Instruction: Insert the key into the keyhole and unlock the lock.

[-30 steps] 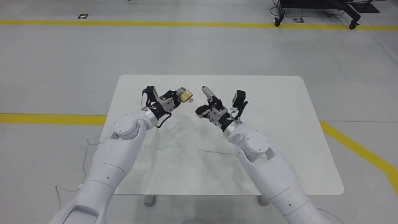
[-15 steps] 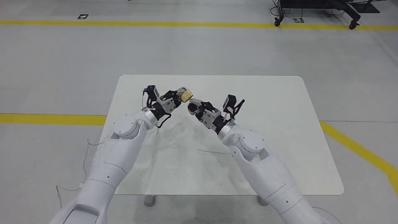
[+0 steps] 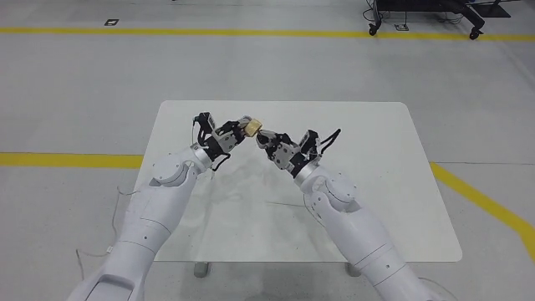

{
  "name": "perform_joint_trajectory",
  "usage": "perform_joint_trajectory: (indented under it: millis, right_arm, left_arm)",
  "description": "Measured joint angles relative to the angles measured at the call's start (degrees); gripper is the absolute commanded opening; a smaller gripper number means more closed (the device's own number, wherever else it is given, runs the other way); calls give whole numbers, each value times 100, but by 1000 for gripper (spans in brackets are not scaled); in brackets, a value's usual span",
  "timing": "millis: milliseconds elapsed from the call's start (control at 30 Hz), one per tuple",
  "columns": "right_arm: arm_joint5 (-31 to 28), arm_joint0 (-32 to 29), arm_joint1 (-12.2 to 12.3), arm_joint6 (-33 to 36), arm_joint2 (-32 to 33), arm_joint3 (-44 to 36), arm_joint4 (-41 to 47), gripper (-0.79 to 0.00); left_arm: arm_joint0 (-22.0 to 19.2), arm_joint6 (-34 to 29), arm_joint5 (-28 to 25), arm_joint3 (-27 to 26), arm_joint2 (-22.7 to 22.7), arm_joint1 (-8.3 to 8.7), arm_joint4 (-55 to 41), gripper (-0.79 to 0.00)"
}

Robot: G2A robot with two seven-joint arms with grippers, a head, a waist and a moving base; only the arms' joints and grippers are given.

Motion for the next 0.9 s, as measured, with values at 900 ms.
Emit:
perform_joint_trajectory:
  millis: [900]
  right_arm:
    - [1163,-67,-133,811,408,244,2869,-785]
  left_arm:
    - [59,-34,-545,-210,-53,13,498,-785]
